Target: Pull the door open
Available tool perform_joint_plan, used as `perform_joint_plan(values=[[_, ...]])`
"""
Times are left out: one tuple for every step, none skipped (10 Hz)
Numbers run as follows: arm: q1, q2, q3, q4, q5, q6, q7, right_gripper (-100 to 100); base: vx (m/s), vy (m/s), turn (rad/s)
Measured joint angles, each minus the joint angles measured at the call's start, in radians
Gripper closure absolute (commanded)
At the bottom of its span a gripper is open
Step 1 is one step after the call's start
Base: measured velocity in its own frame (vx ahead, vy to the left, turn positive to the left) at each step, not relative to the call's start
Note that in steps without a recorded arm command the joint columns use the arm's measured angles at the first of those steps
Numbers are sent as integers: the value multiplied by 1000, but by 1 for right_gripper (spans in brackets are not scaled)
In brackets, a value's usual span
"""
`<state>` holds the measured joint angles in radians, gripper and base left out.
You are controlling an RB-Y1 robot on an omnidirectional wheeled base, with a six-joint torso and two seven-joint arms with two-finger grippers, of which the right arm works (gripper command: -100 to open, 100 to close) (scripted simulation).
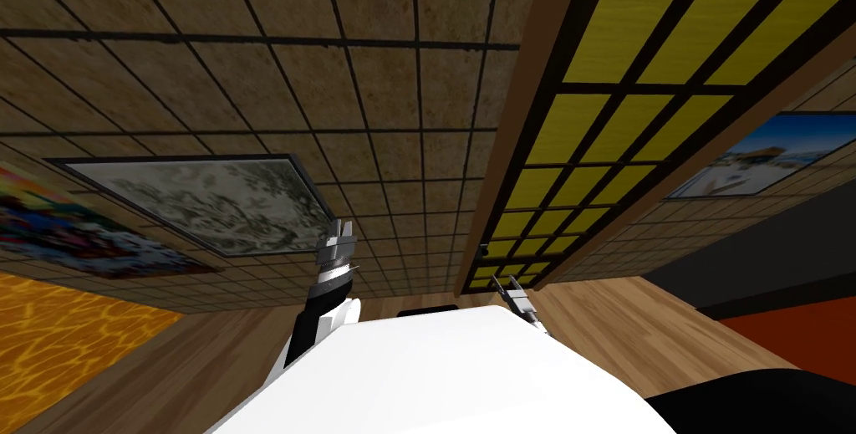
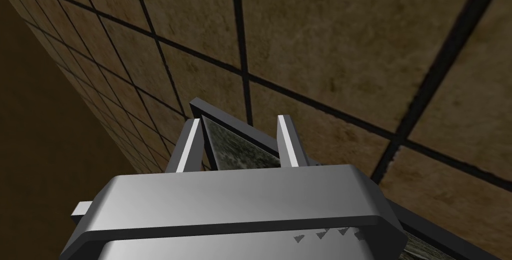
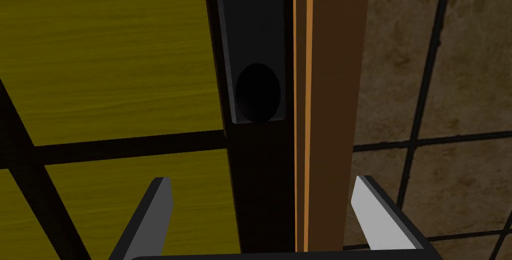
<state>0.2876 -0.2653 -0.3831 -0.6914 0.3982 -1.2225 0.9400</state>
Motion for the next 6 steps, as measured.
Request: perform_joint_plan(values=[[9,-1,-5,0,7,-9,25,-100,-6,28,-34],[20,1,-9,-12,14,-11,43,-100,-6,23,-34],[25,0,-14,-8,21,-17,63,-100,-4,11,-9],[26,0,-15,-7,22,-19,67,-100,129,6,-3],[23,0,-14,-10,22,-14,67,-100,203,-28,-2],[15,-1,-13,-4,21,-10,68,-100,206,-56,6]])
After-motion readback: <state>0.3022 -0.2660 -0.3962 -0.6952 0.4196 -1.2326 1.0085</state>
